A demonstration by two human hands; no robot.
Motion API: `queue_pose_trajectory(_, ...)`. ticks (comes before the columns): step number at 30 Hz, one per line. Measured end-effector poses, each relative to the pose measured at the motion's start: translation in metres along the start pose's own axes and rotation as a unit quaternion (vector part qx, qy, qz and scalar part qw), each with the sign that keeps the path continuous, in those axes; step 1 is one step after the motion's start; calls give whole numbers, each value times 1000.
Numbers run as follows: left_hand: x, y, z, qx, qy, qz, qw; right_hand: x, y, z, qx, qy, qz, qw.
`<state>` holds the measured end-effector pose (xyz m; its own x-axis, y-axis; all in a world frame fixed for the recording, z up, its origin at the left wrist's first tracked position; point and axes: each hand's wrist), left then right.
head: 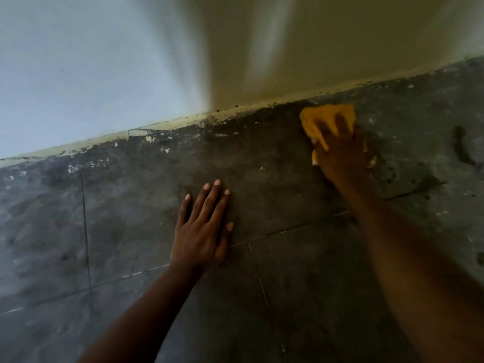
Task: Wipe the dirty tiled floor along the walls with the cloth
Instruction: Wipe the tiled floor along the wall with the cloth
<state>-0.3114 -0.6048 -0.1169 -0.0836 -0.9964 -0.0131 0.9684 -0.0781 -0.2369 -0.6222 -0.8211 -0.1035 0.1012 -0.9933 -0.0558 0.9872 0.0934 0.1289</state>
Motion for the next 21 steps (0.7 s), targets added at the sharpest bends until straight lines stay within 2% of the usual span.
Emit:
queue_pose_trajectory(2, 0, -2, -2, 8, 4, 0, 1000, 37, 10, 5, 69, -29, -131, 989)
queue_pose_trajectory(4, -2, 1, -6, 13, 7, 3, 1000, 58, 39, -4, 102, -44, -182, 977)
queue_pose_trajectory(6, -4, 3, -7, 17, 8, 5, 1000, 56, 57, -13, 99, -49, -133, 985)
queue_pose_trajectory(7, -5, 3, -7, 17, 13, 5, 1000, 44, 58, -18, 86, -43, -80, 992)
queue_pose_trajectory(9, -4, 3, -5, 16, 13, 1, 1000, 7, 49, -19, 55, -17, 38, 998)
queue_pose_trajectory(11, -2, 2, -3, 10, 14, 7, 1000, -33, 25, -16, 37, -5, 88, 995)
queue_pose_trajectory(13, -2, 2, -2, 13, 12, 2, 1000, -51, -6, -12, 31, -1, 52, 998)
queue_pose_trajectory(15, -2, 4, -3, 13, 6, -1, 1000, -33, -16, -7, 37, -14, -29, 999)
queue_pose_trajectory(18, -2, 3, -7, 18, -1, -7, 1000, 16, 15, -1, 107, -14, -165, 980)
queue_pose_trajectory(19, -2, 4, -7, 17, 2, -6, 1000, 23, 29, 0, 120, -9, -177, 977)
queue_pose_trajectory(21, -2, 4, -8, 12, 10, -8, 1000, 7, 42, -4, 110, 3, -125, 986)
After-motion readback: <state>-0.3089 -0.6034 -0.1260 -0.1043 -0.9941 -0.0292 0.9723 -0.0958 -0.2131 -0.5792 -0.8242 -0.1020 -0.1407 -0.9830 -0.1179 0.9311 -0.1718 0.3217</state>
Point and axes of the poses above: each hand's wrist, its own x-axis towards the middle knuckle, its own z-axis out of the back of the hand, y = z × x, and after that the axes turned 4 degrees about z, right-handed
